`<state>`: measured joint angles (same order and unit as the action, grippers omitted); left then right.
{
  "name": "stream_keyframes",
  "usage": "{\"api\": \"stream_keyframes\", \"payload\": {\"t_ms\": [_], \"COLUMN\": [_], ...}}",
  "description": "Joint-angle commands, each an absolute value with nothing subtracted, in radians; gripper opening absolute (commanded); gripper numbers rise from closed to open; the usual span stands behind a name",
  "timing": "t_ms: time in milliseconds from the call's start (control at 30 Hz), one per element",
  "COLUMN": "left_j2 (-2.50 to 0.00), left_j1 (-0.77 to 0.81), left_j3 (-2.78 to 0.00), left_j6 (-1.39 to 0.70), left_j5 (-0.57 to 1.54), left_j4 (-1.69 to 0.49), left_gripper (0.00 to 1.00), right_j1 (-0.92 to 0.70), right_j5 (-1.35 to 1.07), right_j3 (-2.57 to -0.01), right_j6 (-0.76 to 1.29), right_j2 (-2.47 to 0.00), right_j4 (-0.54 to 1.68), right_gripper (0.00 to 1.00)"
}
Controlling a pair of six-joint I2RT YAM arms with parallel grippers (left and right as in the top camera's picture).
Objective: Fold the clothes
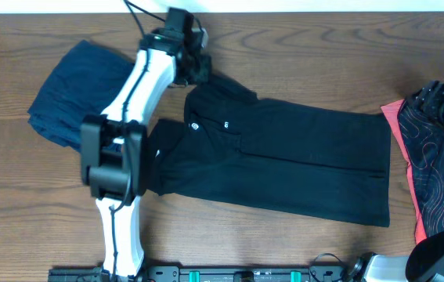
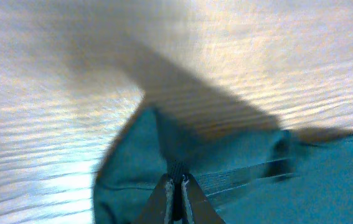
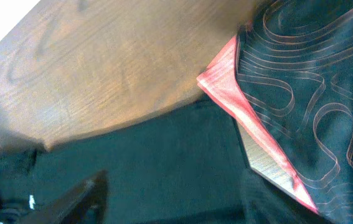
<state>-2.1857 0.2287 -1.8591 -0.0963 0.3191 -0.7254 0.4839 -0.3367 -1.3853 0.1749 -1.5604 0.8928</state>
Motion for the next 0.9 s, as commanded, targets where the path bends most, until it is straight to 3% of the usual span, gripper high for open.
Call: {"api": "stream_keyframes", "payload": {"t_ms": [0, 233, 633, 667, 800, 867], "left_j2": [-2.127, -2.126, -2.126, -2.126, -2.126, -2.126], "left_j1": [0.225, 0.226, 0.226, 0.226, 0.226, 0.226], "left_j3": [-1.865, -1.865, -1.865, -1.865, -1.865, -1.865], "left_j6": [-0.09, -0.09, -0.09, -0.09, -0.09, -0.09], "left_j5": [0.328, 0.328, 0.328, 0.328, 0.328, 0.328], "left_j4": [-0.733, -0.767, -0.785, -0.785, -0.786, -0.785], "left_gripper": [0.06, 0.06, 0.06, 0.06, 0.06, 0.06], "right_j1": [0.448, 0.418, 0.42, 0.422, 0.448, 0.467], "right_j5": [-0.342, -0.34, -0.302, -0.3, -0.23, -0.22], "right_j3": [-1.29, -1.131, -1.122, -1.122, -1.122, -1.122], "right_j6": [0.17, 0.172, 0.213, 0.213, 0.228, 0.231], "right_j2": [-1.557, -1.596, -1.885, -1.903, -1.944, -1.944], "right_j4": [0.786, 0.533, 0.435, 0.429, 0.426, 0.418], "right_gripper": [0.61, 0.56, 0.48, 0.45, 0.14, 0.11]}}
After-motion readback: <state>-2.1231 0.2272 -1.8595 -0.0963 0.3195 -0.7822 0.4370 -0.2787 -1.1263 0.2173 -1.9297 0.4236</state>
